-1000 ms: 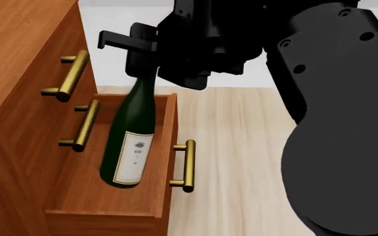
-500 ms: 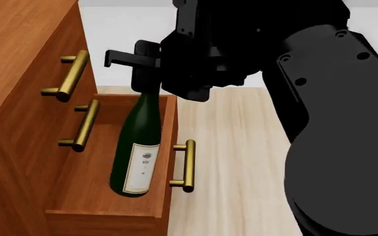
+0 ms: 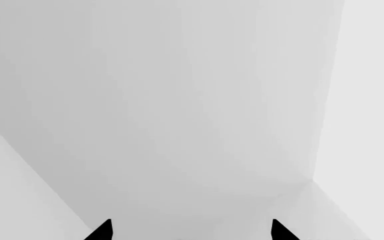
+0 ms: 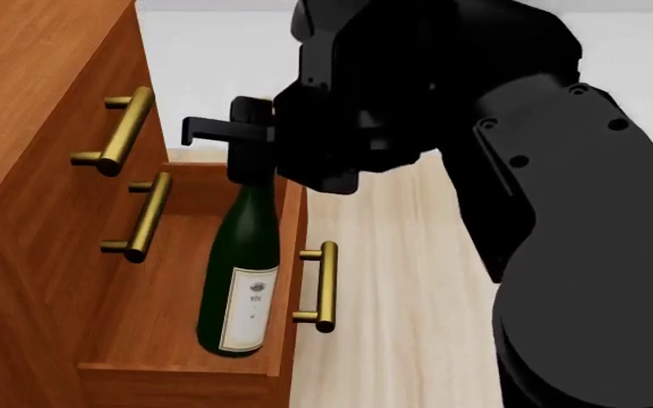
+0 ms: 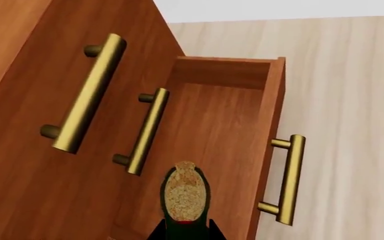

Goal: Put the wine bottle in the bottom drawer of the cabinet.

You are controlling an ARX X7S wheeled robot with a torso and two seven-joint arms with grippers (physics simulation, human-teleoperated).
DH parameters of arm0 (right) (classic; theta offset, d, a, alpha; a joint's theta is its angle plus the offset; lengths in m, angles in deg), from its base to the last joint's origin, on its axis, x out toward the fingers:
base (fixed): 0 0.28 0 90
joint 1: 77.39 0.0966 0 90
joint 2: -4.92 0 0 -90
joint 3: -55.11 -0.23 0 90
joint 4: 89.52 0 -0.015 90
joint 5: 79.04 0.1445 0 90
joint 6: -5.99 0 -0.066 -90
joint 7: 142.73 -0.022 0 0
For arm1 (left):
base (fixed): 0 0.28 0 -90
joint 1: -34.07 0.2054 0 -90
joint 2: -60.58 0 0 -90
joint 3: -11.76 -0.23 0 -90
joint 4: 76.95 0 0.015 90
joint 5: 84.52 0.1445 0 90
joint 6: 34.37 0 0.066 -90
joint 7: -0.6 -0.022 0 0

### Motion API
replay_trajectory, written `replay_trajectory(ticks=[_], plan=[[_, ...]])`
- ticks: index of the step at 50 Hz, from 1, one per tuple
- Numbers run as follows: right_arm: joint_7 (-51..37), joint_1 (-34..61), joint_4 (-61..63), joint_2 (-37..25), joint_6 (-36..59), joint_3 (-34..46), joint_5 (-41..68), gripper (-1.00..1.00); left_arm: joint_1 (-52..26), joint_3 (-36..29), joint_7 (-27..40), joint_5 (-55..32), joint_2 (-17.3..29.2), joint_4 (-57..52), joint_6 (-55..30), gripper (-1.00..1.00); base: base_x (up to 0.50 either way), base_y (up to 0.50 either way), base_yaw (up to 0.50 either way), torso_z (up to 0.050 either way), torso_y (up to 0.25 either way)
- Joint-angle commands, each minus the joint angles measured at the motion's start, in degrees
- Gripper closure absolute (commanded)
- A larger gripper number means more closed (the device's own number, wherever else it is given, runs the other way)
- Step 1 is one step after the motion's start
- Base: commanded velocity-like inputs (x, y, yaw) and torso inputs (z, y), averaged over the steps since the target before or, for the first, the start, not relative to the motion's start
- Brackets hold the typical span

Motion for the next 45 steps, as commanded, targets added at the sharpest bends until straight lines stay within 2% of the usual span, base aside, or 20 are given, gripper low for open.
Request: replay_trajectory(ticks=[1,45], plan=[[0.9,-0.7,0.8,0.0,-1.2,-3.9,-2.1,1.00,0.9,0.4,-0.4,-0.5,0.0,0.1,0.0,-1.00,0.00,0.00,0.00,0.000,0.000],[0.5,-4.5,4.6,0.0,-3.7,-7.3,-7.6,1.00,1.9,-0.4,-0.8,-0.6,0.5,0.8,0.8,-1.00,0.00,0.00,0.00,0.000,0.000]])
